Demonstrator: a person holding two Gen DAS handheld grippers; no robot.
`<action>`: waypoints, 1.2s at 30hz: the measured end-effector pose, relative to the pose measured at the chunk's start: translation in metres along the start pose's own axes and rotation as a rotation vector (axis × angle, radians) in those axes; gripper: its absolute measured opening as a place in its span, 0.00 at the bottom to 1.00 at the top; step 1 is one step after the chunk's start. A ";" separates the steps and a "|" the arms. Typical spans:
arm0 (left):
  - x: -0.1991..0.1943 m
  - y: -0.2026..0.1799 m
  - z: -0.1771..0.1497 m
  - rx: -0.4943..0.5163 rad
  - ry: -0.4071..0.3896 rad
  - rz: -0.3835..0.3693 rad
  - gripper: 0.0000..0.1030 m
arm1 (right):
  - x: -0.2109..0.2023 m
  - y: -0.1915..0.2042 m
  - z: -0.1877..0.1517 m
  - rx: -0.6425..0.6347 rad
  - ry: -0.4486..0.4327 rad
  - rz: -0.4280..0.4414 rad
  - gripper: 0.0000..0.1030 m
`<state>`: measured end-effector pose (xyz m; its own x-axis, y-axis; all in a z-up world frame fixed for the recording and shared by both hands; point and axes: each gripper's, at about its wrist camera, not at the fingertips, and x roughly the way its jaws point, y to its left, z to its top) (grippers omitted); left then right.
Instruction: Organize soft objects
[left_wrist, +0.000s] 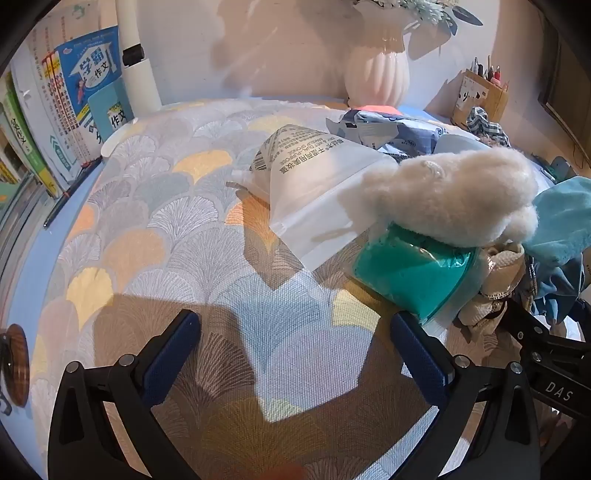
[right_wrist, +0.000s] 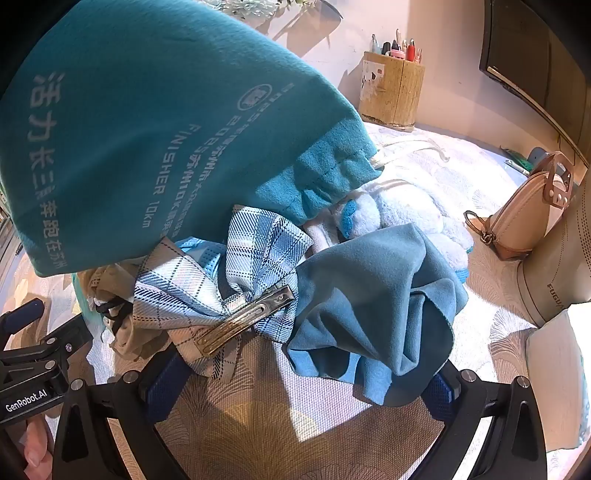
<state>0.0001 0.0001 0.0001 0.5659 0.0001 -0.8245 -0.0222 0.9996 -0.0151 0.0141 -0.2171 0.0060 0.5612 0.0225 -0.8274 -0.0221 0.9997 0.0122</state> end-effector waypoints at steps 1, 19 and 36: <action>0.000 0.000 0.000 0.000 0.002 0.002 1.00 | 0.000 0.000 0.000 -0.008 0.000 -0.011 1.00; -0.115 0.006 -0.002 -0.017 -0.315 -0.217 0.99 | -0.109 -0.004 -0.036 -0.147 -0.275 0.096 1.00; -0.055 0.014 -0.023 -0.062 -0.276 -0.210 0.99 | -0.077 -0.025 -0.026 -0.064 -0.290 0.106 1.00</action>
<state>-0.0502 0.0130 0.0320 0.7647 -0.1893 -0.6160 0.0729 0.9752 -0.2091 -0.0499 -0.2439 0.0544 0.7654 0.1380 -0.6286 -0.1396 0.9891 0.0471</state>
